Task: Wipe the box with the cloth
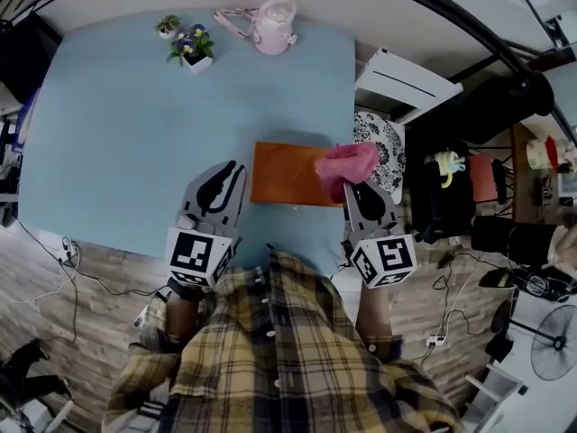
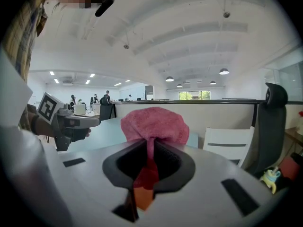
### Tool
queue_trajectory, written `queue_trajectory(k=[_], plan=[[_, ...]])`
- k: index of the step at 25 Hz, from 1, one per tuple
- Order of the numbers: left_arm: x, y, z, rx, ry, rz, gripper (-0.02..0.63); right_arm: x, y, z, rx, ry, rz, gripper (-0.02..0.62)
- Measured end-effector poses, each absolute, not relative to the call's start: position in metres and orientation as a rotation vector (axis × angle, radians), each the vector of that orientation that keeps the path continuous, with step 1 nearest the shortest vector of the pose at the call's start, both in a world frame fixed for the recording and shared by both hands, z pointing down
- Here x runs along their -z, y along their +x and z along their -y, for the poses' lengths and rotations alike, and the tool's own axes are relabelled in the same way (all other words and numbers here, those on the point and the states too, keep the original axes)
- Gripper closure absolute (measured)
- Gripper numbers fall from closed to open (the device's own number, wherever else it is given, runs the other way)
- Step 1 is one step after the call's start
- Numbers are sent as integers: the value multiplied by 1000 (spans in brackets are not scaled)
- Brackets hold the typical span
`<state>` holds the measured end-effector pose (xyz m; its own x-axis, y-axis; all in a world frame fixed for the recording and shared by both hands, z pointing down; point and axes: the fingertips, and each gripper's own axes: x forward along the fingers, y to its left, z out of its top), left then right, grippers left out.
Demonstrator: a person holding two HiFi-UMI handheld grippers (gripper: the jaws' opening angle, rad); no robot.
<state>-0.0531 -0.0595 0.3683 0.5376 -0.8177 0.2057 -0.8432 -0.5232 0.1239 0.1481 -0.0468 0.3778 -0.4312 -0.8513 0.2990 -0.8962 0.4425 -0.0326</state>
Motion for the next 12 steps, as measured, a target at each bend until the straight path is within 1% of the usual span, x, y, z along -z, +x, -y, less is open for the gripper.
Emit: queue_trajectory(k=[6, 12], plan=[[-366, -55, 58, -179, 2560, 1421, 615, -373, 155, 48, -253, 1578, 2459, 548], [-366, -55, 54, -183, 2545, 1421, 617, -367, 160, 43, -244, 1598, 2478, 548]])
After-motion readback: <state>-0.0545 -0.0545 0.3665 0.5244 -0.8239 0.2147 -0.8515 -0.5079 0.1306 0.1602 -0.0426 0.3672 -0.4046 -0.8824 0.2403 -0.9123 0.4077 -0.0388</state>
